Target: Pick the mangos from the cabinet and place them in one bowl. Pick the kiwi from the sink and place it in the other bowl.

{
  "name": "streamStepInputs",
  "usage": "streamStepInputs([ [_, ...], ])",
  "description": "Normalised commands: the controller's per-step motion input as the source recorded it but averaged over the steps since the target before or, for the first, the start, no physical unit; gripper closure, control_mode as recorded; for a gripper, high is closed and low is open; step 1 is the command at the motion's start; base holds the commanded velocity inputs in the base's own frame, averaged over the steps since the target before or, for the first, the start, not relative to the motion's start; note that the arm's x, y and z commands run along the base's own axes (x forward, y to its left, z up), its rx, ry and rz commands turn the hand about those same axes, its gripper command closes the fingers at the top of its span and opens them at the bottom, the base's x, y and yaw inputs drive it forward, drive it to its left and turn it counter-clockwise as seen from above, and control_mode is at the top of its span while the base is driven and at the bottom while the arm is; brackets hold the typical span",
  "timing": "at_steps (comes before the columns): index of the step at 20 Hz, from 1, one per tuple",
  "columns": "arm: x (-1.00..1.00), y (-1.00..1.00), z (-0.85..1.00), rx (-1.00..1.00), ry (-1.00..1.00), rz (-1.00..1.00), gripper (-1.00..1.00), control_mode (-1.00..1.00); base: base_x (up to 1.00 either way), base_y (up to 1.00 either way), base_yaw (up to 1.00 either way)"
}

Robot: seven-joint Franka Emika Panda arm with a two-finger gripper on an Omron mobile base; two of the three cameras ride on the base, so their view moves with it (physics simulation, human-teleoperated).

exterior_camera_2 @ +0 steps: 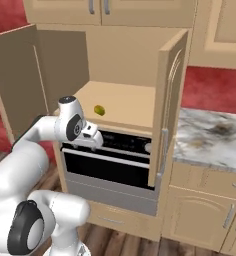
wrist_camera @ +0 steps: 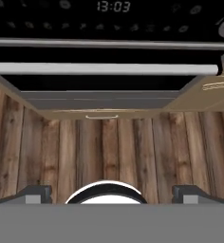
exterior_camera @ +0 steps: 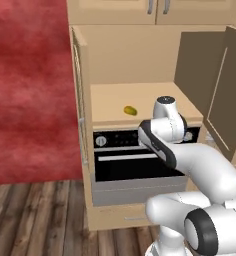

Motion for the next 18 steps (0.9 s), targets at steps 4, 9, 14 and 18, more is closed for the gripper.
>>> streamStepInputs([
  [4,0.00,0.00,0.00,0.00,0.00,0.00,-1.00,1.00,0.55,-0.18,0.00],
  [9,0.00,0.00,0.00,0.00,0.00,0.00,-1.00,1.00,0.47,-0.09,0.00],
  [14,0.00,0.00,0.00,0.00,0.00,0.00,-1.00,1.00,0.47,-0.09,0.00],
  [18,0.00,0.00,0.00,0.00,0.00,0.00,-1.00,1.00,0.38,-0.06,0.00],
])
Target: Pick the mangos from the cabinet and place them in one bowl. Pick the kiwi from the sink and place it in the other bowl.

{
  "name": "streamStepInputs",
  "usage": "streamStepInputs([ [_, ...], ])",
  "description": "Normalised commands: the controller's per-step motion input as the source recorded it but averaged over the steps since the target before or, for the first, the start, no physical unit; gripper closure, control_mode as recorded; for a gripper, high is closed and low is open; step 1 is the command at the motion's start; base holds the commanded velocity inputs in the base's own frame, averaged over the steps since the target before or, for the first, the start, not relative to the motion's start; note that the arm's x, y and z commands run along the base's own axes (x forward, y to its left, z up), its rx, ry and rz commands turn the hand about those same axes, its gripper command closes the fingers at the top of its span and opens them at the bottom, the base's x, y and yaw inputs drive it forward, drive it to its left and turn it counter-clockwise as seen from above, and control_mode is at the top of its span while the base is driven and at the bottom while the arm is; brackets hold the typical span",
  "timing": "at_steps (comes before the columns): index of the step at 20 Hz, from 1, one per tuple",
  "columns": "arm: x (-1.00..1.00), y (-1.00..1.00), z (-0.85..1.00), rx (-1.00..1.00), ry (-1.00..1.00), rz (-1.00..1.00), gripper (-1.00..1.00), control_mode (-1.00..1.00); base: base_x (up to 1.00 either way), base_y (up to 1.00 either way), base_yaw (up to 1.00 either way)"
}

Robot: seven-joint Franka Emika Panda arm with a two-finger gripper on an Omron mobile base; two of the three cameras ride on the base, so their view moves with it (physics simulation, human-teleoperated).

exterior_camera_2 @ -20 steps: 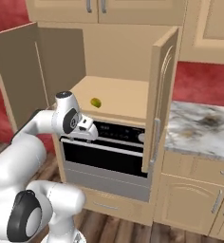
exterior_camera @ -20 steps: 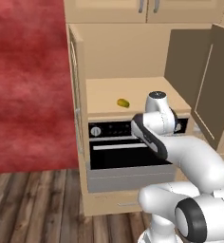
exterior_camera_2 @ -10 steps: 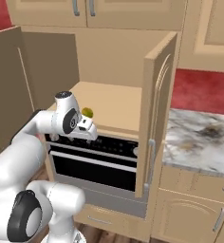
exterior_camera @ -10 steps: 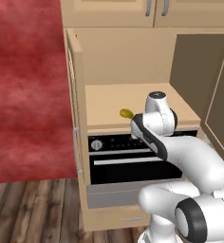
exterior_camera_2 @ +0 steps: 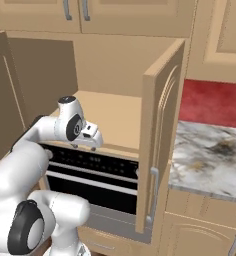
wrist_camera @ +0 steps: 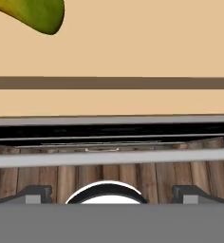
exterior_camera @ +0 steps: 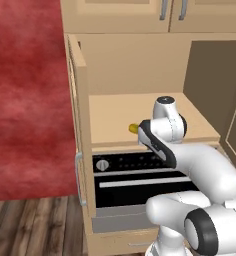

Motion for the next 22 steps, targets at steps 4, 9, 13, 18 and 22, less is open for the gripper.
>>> streamStepInputs([
  [4,0.00,0.00,0.00,0.00,0.00,0.00,-1.00,1.00,0.23,0.00,0.00],
  [9,0.00,0.00,0.00,0.00,0.00,0.00,-1.00,1.00,0.04,0.00,0.00],
  [13,0.00,0.00,0.00,0.00,0.00,0.00,-1.00,1.00,0.00,0.00,0.00],
  [18,0.11,0.00,0.00,0.00,-0.01,0.00,-1.00,-1.00,0.00,0.00,0.00],
  [22,0.35,-0.03,-0.06,0.03,-0.05,0.04,-1.00,-1.00,0.00,0.00,0.00],
])
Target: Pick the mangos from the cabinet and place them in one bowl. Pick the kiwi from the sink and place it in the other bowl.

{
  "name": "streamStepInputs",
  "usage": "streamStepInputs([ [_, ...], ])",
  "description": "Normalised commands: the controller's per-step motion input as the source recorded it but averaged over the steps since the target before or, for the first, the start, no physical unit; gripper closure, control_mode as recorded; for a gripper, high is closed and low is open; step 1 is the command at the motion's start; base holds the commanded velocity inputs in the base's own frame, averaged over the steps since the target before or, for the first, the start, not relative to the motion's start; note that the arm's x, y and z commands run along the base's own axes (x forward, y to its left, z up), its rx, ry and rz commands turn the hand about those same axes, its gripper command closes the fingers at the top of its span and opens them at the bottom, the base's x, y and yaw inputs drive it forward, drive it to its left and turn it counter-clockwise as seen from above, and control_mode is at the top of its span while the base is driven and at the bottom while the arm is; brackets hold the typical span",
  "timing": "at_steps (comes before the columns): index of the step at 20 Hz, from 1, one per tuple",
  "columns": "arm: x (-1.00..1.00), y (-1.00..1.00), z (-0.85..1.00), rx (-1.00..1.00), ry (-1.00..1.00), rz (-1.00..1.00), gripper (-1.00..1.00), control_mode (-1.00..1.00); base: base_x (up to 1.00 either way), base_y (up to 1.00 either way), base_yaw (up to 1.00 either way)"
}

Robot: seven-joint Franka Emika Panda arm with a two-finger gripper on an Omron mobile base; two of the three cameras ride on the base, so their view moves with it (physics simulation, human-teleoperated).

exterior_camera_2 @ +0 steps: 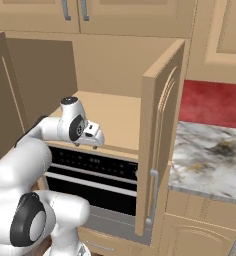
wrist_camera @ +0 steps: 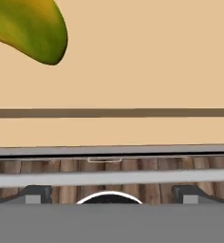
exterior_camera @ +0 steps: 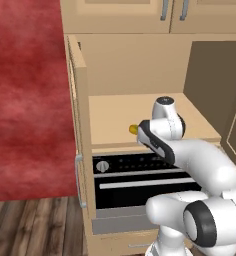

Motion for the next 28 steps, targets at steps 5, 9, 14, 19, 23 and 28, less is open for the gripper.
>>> streamStepInputs([
  [5,0.23,0.02,0.04,0.02,-0.07,0.14,-1.00,-1.00,0.00,0.00,0.00],
  [9,0.09,0.03,0.24,0.00,-0.02,0.15,-1.00,-1.00,0.00,0.00,0.00],
  [14,0.09,0.12,0.16,0.00,-0.02,0.12,-1.00,-1.00,0.00,0.00,0.00],
  [19,0.02,0.15,0.14,0.00,-0.05,0.11,-1.00,-1.00,0.00,0.00,0.00],
  [23,0.15,0.07,0.00,0.00,-0.07,0.11,-1.00,-1.00,0.00,0.00,0.00],
  [28,0.14,-0.16,-0.02,0.00,-0.08,0.08,-1.00,-1.00,0.00,0.00,0.00],
])
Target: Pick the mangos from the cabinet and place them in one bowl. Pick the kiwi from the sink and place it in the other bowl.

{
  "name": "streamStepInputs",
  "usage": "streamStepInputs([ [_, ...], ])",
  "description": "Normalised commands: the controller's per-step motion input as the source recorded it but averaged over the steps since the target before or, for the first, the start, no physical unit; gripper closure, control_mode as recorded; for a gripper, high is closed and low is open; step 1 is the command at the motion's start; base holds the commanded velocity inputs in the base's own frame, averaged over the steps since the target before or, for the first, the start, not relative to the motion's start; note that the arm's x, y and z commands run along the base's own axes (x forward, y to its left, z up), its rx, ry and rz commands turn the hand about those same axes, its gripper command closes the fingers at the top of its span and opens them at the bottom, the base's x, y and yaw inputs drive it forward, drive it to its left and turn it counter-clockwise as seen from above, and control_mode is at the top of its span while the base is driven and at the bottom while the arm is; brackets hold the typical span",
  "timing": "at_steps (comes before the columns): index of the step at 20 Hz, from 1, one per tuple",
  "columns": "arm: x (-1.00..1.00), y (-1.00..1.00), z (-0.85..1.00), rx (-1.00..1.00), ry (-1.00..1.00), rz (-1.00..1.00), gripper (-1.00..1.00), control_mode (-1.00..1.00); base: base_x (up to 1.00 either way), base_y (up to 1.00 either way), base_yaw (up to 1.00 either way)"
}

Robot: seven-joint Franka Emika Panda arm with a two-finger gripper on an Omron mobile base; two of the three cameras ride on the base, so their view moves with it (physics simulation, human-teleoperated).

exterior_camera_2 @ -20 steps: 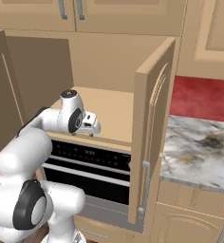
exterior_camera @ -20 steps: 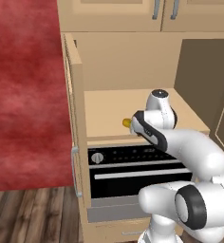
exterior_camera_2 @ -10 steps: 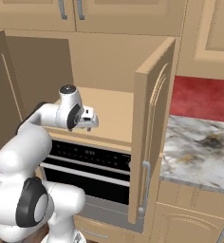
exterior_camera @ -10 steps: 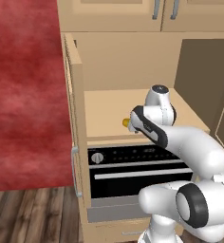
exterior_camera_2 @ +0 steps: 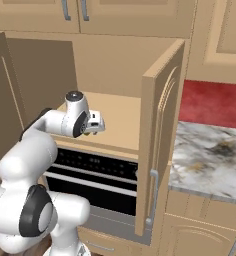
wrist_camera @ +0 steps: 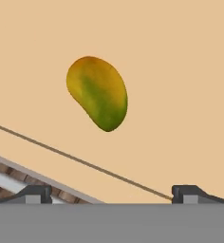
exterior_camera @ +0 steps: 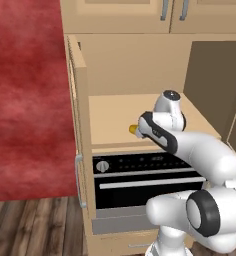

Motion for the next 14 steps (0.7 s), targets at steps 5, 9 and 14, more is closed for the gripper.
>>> streamStepInputs([
  [5,0.06,-0.13,0.10,0.00,-0.03,0.08,-1.00,-1.00,0.00,0.00,0.00],
  [9,0.27,0.06,0.03,0.04,-0.04,0.03,-1.00,-1.00,0.00,0.00,0.00],
  [14,0.27,0.07,0.02,0.00,-0.01,0.01,-1.00,-1.00,0.00,0.00,0.00],
])
